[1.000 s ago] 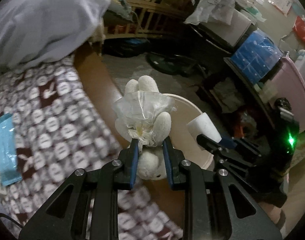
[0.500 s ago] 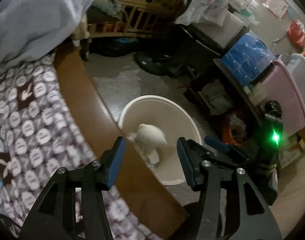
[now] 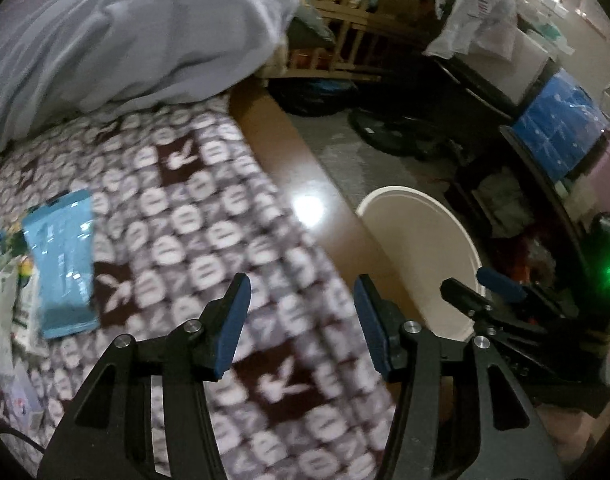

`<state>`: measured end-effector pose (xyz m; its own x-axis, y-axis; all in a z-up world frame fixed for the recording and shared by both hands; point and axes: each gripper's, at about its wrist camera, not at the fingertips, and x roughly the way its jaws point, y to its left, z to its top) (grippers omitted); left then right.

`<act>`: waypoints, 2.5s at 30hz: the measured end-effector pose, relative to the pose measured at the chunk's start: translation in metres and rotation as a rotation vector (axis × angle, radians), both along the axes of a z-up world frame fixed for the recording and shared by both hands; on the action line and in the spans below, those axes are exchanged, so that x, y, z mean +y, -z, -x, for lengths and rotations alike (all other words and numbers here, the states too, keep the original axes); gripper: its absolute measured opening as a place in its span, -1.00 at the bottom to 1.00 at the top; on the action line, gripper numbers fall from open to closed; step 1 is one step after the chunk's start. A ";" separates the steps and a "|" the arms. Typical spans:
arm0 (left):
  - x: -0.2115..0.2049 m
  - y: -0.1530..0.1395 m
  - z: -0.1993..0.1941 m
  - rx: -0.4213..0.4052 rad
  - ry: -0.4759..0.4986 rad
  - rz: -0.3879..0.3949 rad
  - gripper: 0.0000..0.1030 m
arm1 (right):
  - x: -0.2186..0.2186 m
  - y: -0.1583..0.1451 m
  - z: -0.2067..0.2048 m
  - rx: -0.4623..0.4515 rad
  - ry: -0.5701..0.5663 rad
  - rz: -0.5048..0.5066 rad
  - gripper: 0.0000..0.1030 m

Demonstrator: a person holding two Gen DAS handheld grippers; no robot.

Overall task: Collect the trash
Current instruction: 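Move both open tools back over the trash pile on the bed, then grasp the cow-print milk carton with the left tool while the right tool grasps the green-labelled white bag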

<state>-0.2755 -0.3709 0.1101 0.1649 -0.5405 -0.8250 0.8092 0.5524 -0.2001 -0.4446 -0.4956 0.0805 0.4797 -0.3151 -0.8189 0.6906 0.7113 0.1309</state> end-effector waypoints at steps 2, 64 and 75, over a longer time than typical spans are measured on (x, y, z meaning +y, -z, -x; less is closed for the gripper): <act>0.008 -0.002 -0.003 -0.019 -0.018 -0.007 0.01 | 0.009 -0.004 -0.006 -0.006 -0.021 0.009 0.15; 0.301 0.023 -0.160 0.021 -0.397 -0.226 0.04 | 0.217 0.007 -0.292 -0.047 -0.605 -0.126 0.22; 0.332 0.019 -0.164 0.148 -0.529 -0.090 0.04 | 0.218 0.010 -0.296 -0.129 -0.613 -0.197 -0.71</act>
